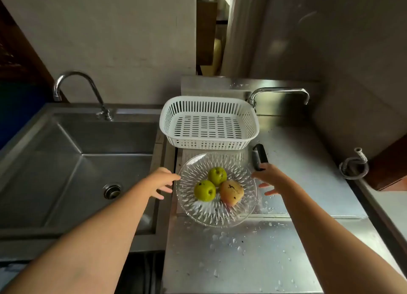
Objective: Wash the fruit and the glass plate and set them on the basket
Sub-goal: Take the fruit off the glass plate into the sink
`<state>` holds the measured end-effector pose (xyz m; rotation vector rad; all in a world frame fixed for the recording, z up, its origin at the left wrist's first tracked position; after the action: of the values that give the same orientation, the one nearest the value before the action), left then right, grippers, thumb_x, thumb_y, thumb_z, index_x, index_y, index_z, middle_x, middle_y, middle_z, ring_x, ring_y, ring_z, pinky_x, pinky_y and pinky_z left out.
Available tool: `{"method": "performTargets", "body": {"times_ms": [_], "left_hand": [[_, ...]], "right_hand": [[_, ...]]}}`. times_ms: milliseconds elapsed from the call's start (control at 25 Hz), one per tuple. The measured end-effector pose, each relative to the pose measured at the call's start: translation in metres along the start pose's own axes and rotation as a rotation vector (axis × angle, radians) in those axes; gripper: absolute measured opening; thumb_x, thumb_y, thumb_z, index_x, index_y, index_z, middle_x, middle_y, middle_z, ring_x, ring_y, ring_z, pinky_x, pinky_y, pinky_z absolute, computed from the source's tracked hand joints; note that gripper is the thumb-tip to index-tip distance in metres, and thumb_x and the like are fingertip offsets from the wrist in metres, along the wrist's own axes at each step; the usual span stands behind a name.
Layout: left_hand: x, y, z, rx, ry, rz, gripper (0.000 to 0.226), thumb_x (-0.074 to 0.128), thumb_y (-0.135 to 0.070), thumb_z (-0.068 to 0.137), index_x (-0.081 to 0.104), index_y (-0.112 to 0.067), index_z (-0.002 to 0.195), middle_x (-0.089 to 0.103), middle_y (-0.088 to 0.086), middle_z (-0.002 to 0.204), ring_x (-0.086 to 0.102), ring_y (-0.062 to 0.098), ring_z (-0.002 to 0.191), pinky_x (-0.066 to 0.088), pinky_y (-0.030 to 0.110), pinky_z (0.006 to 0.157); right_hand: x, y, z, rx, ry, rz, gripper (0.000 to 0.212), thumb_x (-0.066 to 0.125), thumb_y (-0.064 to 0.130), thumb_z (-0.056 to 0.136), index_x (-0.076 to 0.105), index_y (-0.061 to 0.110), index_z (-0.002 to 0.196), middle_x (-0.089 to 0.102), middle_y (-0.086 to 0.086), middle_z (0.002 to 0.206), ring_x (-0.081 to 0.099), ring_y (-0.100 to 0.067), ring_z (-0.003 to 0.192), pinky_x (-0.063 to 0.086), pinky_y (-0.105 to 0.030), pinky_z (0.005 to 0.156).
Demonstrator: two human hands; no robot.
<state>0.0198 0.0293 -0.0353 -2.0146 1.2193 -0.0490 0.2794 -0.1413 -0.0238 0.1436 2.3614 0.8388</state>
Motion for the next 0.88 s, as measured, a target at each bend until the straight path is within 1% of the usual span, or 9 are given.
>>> {"method": "performTargets", "body": {"times_ms": [80, 120, 160, 280, 360, 440, 640, 760, 880], "left_hand": [[0.007, 0.008, 0.003, -0.046, 0.032, -0.115, 0.049, 0.060, -0.021, 0.087, 0.042, -0.006, 0.130, 0.053, 0.018, 0.131, 0.059, 0.031, 0.109, 0.048, 0.050, 0.092], [0.012, 0.015, 0.007, -0.055, 0.053, -0.156, 0.046, 0.059, -0.017, 0.087, 0.043, -0.006, 0.129, 0.055, 0.018, 0.127, 0.061, 0.031, 0.105, 0.049, 0.050, 0.090], [0.018, 0.020, 0.011, -0.059, 0.060, -0.219, 0.045, 0.058, -0.012, 0.087, 0.043, -0.006, 0.129, 0.057, 0.017, 0.121, 0.062, 0.030, 0.099, 0.050, 0.049, 0.088], [0.029, 0.029, 0.024, -0.040, -0.001, -0.322, 0.043, 0.053, 0.004, 0.086, 0.044, -0.009, 0.126, 0.058, 0.013, 0.100, 0.062, 0.023, 0.078, 0.054, 0.042, 0.074], [0.032, 0.033, 0.027, -0.019, -0.048, -0.349, 0.044, 0.050, 0.012, 0.084, 0.047, -0.010, 0.122, 0.056, 0.012, 0.094, 0.060, 0.022, 0.074, 0.055, 0.037, 0.065], [0.029, 0.039, 0.028, 0.001, -0.059, -0.352, 0.046, 0.049, 0.016, 0.081, 0.049, -0.010, 0.119, 0.056, 0.011, 0.092, 0.060, 0.023, 0.074, 0.055, 0.035, 0.059], [0.007, 0.058, 0.018, 0.003, -0.067, -0.379, 0.045, 0.048, 0.019, 0.080, 0.050, -0.011, 0.113, 0.057, 0.012, 0.090, 0.059, 0.022, 0.072, 0.055, 0.034, 0.057], [-0.017, 0.078, 0.007, -0.012, -0.093, -0.423, 0.043, 0.045, 0.021, 0.080, 0.049, -0.010, 0.110, 0.055, 0.011, 0.086, 0.057, 0.022, 0.068, 0.054, 0.036, 0.058], [-0.057, 0.101, -0.006, -0.008, -0.127, -0.454, 0.042, 0.044, 0.020, 0.080, 0.049, -0.010, 0.110, 0.056, 0.011, 0.086, 0.057, 0.021, 0.067, 0.056, 0.035, 0.058]], "right_hand": [[0.008, -0.006, 0.002, 0.049, 0.053, 0.067, 0.054, 0.060, 0.010, 0.084, 0.038, 0.009, 0.134, 0.055, -0.018, 0.127, 0.058, -0.032, 0.107, 0.054, -0.047, 0.083], [0.013, -0.011, 0.005, 0.063, 0.078, 0.082, 0.045, 0.058, 0.006, 0.084, 0.045, 0.007, 0.128, 0.058, -0.017, 0.120, 0.059, -0.031, 0.103, 0.054, -0.047, 0.084], [0.018, -0.016, 0.008, 0.085, 0.079, 0.116, 0.042, 0.055, 0.001, 0.084, 0.048, 0.006, 0.125, 0.060, -0.017, 0.115, 0.060, -0.029, 0.098, 0.055, -0.048, 0.084], [0.023, -0.022, 0.016, 0.055, -0.007, 0.156, 0.050, 0.056, -0.007, 0.083, 0.046, 0.009, 0.130, 0.060, -0.022, 0.116, 0.065, -0.033, 0.096, 0.056, -0.048, 0.083], [0.024, -0.025, 0.016, 0.011, -0.065, 0.138, 0.051, 0.060, -0.005, 0.082, 0.047, 0.010, 0.129, 0.061, -0.024, 0.115, 0.067, -0.037, 0.093, 0.057, -0.050, 0.080], [0.028, -0.030, 0.015, 0.008, -0.078, 0.168, 0.049, 0.059, -0.007, 0.082, 0.049, 0.012, 0.126, 0.063, -0.023, 0.112, 0.068, -0.036, 0.089, 0.058, -0.050, 0.077], [0.047, -0.023, 0.002, 0.002, -0.005, 0.244, 0.054, 0.057, -0.012, 0.081, 0.048, 0.012, 0.128, 0.064, -0.017, 0.101, 0.067, -0.034, 0.086, 0.059, -0.043, 0.069], [0.068, -0.001, -0.006, -0.023, 0.032, 0.189, 0.058, 0.049, -0.018, 0.080, 0.046, 0.012, 0.129, 0.062, -0.014, 0.094, 0.064, -0.027, 0.074, 0.058, -0.039, 0.061], [0.100, 0.033, -0.015, -0.058, 0.072, 0.127, 0.058, 0.045, -0.020, 0.080, 0.047, 0.011, 0.128, 0.062, -0.012, 0.088, 0.063, -0.023, 0.067, 0.055, -0.033, 0.053]]}}
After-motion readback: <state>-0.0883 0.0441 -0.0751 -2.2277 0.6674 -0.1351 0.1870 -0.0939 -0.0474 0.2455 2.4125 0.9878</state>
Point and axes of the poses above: each hand's wrist, its own z-axis towards the middle knuckle, its own x-axis out of the palm, y = z × x, the point moved 5 cm from there along z, towards the middle knuckle
